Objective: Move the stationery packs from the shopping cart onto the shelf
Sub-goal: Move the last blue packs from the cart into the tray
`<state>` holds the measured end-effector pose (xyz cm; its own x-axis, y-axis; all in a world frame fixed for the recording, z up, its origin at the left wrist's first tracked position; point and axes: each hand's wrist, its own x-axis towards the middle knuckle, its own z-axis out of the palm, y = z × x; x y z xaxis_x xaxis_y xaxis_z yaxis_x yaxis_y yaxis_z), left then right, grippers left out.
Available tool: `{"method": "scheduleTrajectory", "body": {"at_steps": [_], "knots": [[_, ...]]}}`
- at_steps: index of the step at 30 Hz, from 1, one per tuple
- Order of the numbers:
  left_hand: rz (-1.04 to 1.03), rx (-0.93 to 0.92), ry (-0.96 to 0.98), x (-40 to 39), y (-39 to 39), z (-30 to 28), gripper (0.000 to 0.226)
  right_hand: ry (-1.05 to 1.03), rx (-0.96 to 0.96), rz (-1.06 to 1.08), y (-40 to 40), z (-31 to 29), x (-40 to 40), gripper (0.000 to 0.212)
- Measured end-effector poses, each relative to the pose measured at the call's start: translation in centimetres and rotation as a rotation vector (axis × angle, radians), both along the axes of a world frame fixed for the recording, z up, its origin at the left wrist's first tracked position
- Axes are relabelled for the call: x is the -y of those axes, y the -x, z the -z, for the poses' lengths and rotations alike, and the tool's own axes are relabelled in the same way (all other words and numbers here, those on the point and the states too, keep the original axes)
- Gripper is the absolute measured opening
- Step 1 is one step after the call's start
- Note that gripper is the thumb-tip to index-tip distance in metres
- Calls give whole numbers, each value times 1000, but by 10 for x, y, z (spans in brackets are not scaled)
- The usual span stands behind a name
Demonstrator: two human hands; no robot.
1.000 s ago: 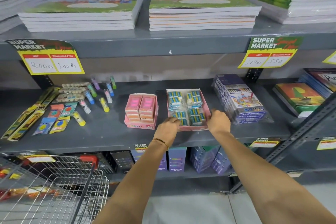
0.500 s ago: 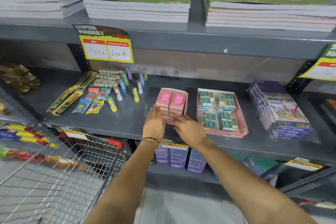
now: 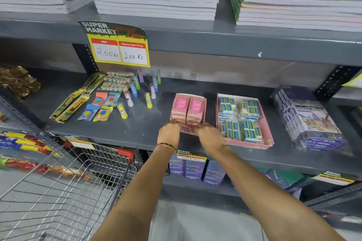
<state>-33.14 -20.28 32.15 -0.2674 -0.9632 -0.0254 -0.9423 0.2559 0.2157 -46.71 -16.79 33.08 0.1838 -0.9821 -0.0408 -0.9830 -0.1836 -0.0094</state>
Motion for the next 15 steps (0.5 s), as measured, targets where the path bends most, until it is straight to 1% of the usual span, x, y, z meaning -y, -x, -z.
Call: {"method": "scheduleTrajectory", "body": {"at_steps": [5, 15], "knots": [[-1, 15, 16, -2, 1, -1, 31, -14, -16, 1, 1, 0, 2, 46], [54, 60, -2, -9, -2, -1, 26, -26, -42, 13, 0, -9, -3, 44]]}}
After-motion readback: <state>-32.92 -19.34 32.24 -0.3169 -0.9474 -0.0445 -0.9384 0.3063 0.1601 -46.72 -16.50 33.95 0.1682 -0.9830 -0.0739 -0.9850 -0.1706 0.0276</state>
